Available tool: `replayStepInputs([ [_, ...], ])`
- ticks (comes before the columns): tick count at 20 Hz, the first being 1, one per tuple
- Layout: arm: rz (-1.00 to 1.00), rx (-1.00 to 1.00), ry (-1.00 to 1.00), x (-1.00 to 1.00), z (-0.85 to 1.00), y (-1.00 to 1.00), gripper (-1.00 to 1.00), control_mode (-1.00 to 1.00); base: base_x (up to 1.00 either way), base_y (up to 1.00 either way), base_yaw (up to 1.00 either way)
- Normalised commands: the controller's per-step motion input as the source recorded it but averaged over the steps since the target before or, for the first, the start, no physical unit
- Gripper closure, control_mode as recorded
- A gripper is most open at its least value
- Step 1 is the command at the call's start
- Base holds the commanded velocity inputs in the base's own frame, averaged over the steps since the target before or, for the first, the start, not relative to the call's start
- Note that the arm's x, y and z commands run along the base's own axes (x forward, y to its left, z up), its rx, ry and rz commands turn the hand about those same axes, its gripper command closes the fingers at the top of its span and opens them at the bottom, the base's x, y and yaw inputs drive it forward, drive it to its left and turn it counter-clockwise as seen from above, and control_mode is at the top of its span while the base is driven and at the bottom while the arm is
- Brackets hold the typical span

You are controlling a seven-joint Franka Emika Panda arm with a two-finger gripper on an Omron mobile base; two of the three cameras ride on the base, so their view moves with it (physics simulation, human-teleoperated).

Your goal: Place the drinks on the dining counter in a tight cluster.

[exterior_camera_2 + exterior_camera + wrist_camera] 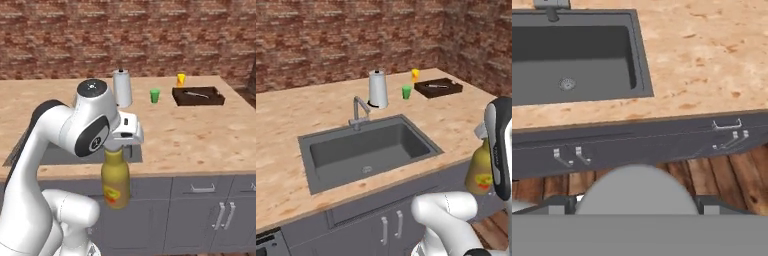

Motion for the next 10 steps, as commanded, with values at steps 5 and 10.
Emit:
replayStepInputs([
  [5, 0.00, 0.00, 0.00, 0.00, 0.00, 0.00, 1.00, 1.00, 0.74, -0.98, 0.46],
  [10, 0.00, 0.00, 0.00, 0.00, 0.00, 0.00, 1.00, 1.00, 0.14, -1.00, 0.30],
])
